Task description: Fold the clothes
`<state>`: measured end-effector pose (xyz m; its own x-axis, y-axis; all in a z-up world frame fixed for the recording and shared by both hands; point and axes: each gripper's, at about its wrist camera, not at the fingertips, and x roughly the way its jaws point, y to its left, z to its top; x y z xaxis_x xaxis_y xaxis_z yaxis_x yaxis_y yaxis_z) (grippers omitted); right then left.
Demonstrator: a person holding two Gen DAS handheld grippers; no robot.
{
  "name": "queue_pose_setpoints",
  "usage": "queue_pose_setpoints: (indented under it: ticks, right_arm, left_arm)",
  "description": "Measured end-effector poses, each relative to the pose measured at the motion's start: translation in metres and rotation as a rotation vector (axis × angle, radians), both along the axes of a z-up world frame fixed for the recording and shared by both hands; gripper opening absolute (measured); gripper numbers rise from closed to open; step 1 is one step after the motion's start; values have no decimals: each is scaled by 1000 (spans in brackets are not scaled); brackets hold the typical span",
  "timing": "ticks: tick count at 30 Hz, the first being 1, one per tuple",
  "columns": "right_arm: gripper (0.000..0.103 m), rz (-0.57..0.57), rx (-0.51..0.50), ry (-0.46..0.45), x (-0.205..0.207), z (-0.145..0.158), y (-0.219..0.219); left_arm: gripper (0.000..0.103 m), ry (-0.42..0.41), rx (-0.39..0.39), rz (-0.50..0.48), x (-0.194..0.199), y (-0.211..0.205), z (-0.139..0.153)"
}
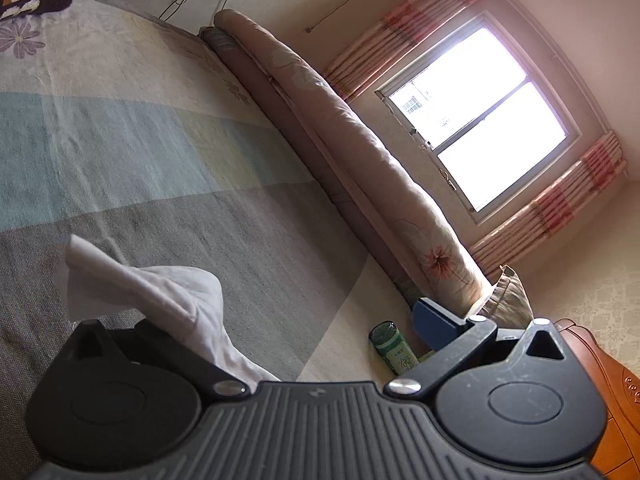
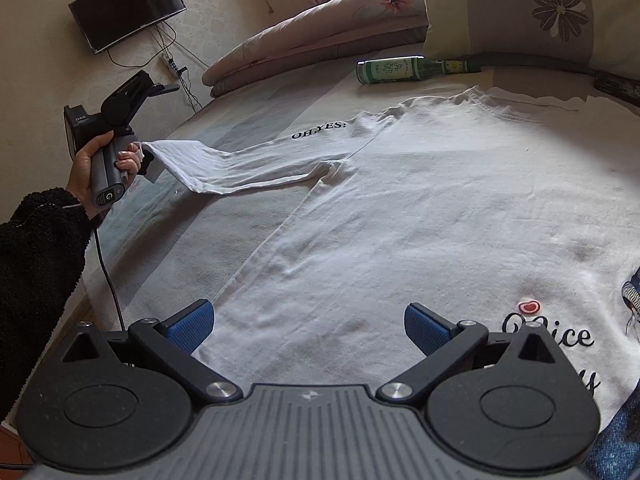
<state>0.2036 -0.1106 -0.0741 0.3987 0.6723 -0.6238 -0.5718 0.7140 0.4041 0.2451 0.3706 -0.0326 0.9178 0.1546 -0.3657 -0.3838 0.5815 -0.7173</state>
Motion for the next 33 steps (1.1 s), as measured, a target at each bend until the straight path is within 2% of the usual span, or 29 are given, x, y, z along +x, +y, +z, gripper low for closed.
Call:
queue_pose_setpoints:
  ticks: [5, 10, 17, 25, 33]
  right_arm:
    - [103, -3, -53, -23, -7, 5, 0]
    - [103, 4, -62, -25, -11, 8, -4]
    - [103, 19, -35, 83, -9, 7, -14]
    - [103, 3, -80, 67, -18, 11, -26]
    - [103, -7, -42, 53, -23, 17, -48]
  left_arm:
    - [102, -4, 9, -37, 7, -16, 16]
    - [102, 6, 22, -73, 19, -33, 30]
    - [102, 19, 41, -131, 32, -61, 46]
    - [102, 35, 54, -195, 48, -93, 62]
    - [102, 50, 80, -248, 69, -134, 76]
